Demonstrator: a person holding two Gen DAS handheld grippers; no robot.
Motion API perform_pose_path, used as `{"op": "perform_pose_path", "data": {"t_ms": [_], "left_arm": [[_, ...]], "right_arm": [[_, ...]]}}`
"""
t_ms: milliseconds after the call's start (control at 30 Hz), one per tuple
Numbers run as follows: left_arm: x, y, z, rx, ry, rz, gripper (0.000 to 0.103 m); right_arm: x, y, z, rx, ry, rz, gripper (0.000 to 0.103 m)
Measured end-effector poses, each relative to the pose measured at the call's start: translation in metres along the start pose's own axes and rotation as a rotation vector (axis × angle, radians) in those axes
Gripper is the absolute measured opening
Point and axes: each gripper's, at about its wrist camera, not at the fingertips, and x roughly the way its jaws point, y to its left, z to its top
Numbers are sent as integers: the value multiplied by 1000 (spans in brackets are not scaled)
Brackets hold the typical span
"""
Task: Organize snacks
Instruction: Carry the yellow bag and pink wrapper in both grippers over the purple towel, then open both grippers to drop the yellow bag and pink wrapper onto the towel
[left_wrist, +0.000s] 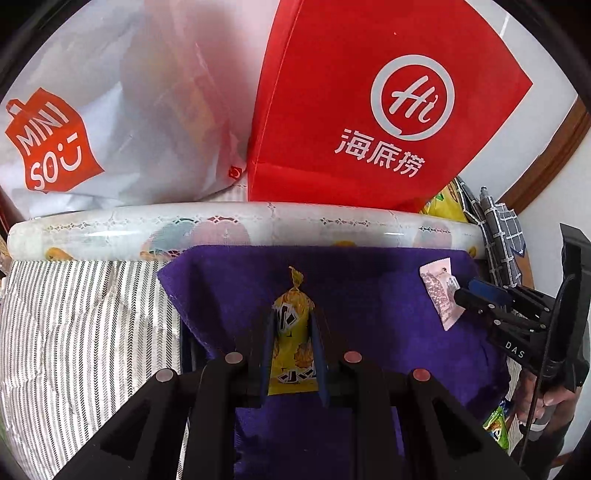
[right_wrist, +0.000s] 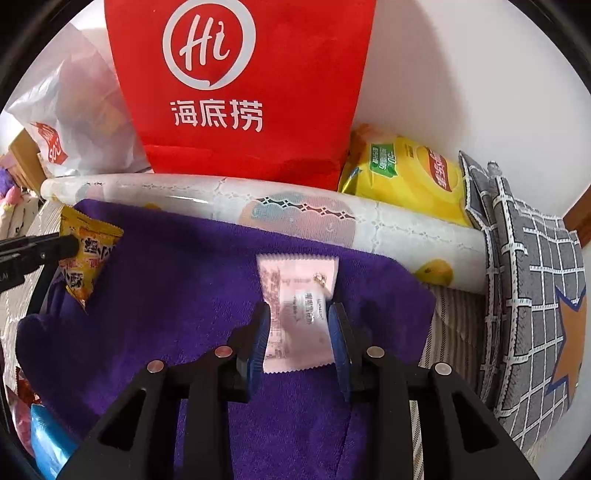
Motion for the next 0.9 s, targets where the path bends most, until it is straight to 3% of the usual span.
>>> {"op": "perform_pose_path", "data": {"t_ms": [233,300,433,567,667,800,900], "left_arm": [[-5,-3,0,13,-2,-5,19],[-9,-4,1,13,-3,-10,31],[-20,-8,2,11,-32,16,44],[-35,-16,3,33,-47,20,46],[-51,-24,2,52,-106,21,59],[-70,-36,-1,67,-157,29,59],[-87,-46,-4,87,-198,11,59]], "right_arm": [[-26,-4,9,25,-55,16,55],[-41,-6,11,41,-98,16,59],[-69,1,11,38,-163,57,59],[-101,15,1,17,-242,-11,59],[-115,13,-15,27,-291,-59,59],[-137,5,-38,37,-302,-159,59],[-155,-16,-61,112,-287,-186,59]]}}
